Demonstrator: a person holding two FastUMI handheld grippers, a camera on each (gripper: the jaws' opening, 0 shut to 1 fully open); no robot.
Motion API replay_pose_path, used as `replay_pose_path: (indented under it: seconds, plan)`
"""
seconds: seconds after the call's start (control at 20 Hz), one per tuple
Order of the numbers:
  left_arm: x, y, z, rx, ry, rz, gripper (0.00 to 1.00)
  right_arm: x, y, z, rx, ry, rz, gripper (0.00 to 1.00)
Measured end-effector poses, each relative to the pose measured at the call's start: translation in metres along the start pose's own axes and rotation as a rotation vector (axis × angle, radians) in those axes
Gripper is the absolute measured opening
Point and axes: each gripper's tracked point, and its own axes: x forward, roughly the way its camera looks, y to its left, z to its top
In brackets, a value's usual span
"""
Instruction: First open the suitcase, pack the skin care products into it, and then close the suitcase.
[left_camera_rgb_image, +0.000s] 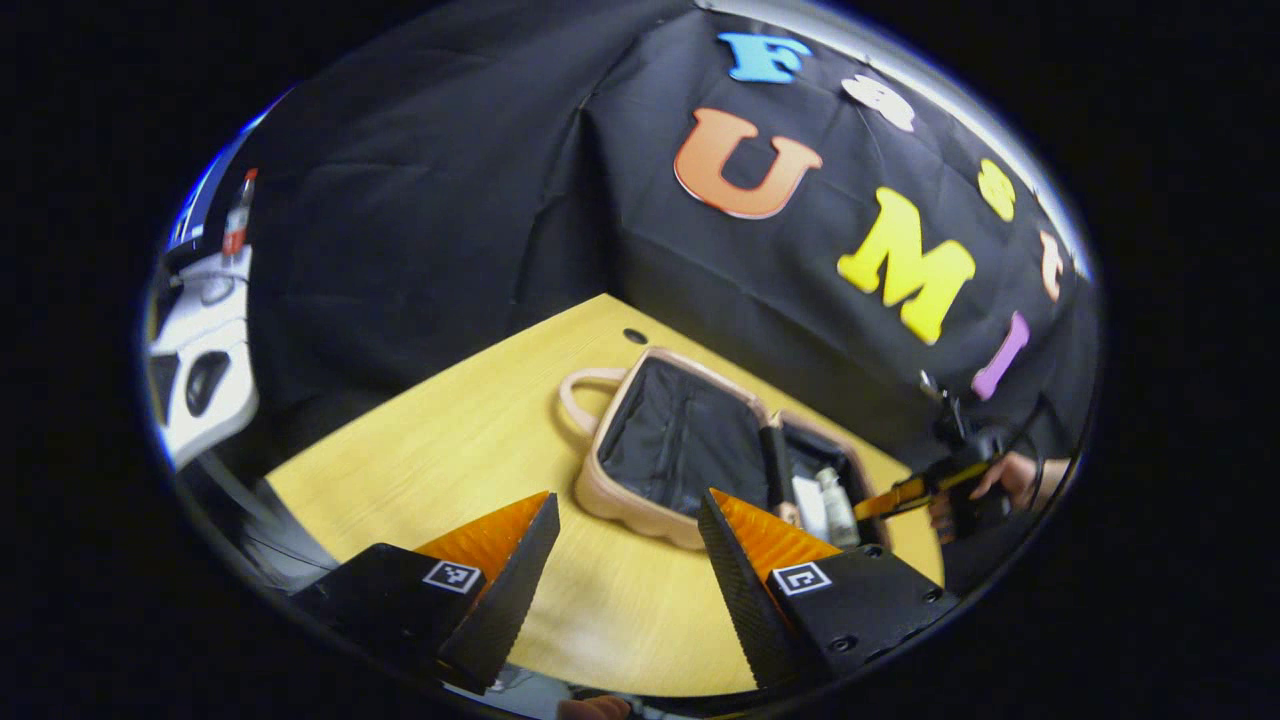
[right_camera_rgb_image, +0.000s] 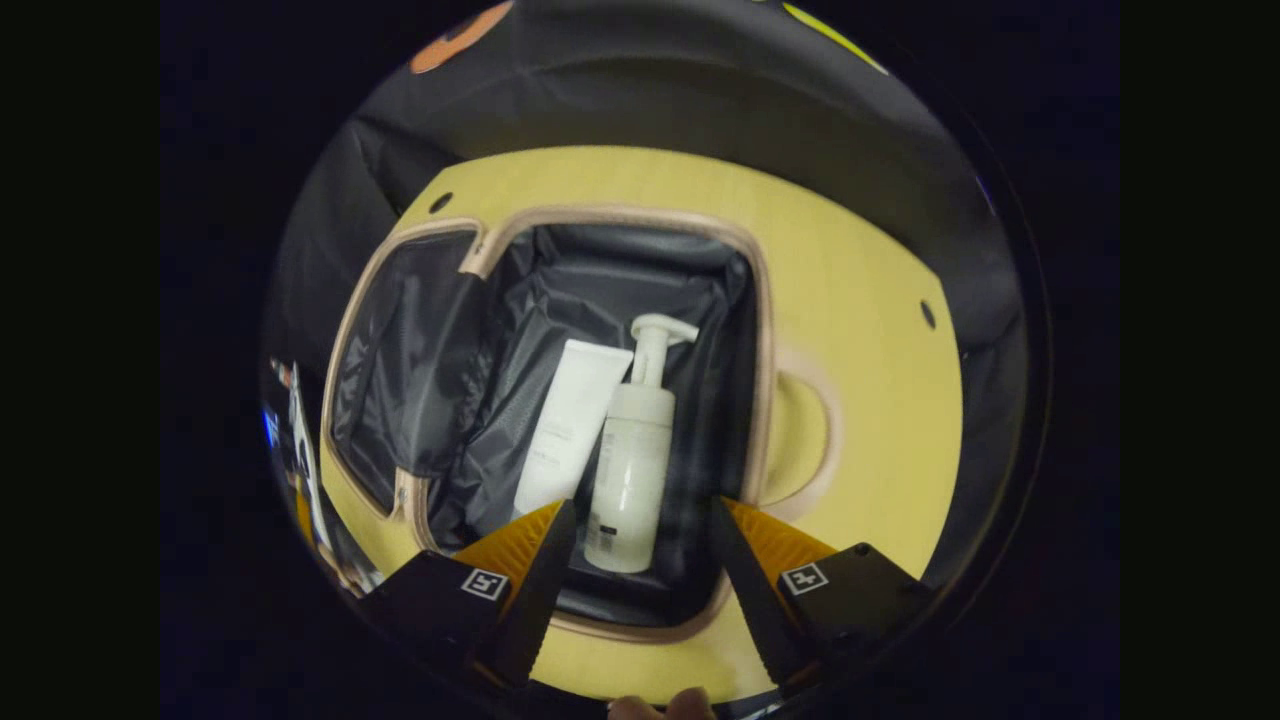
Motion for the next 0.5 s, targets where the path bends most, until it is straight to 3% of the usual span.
replay_pose_path:
  seconds: [0.25, 0.4, 0.45, 0.5]
  plan:
    - [0.062, 0.029, 0.041, -0.314, -0.092, -0.151, 0.9, -0.074, -0.013, -0.002, -0.061, -0.207, -0.003, 0.8]
    - [0.098, 0.05, 0.05, -0.421, -0.107, -0.214, 0.9, -0.118, -0.019, -0.013, -0.05, -0.29, 0.029, 0.8]
    - [0.117, 0.061, 0.049, -0.469, -0.099, -0.214, 0.78, -0.131, -0.025, -0.016, -0.035, -0.312, 0.031, 0.8]
    - [0.126, 0.063, 0.049, -0.505, -0.089, -0.222, 0.89, -0.14, -0.03, -0.017, -0.028, -0.331, 0.025, 0.8]
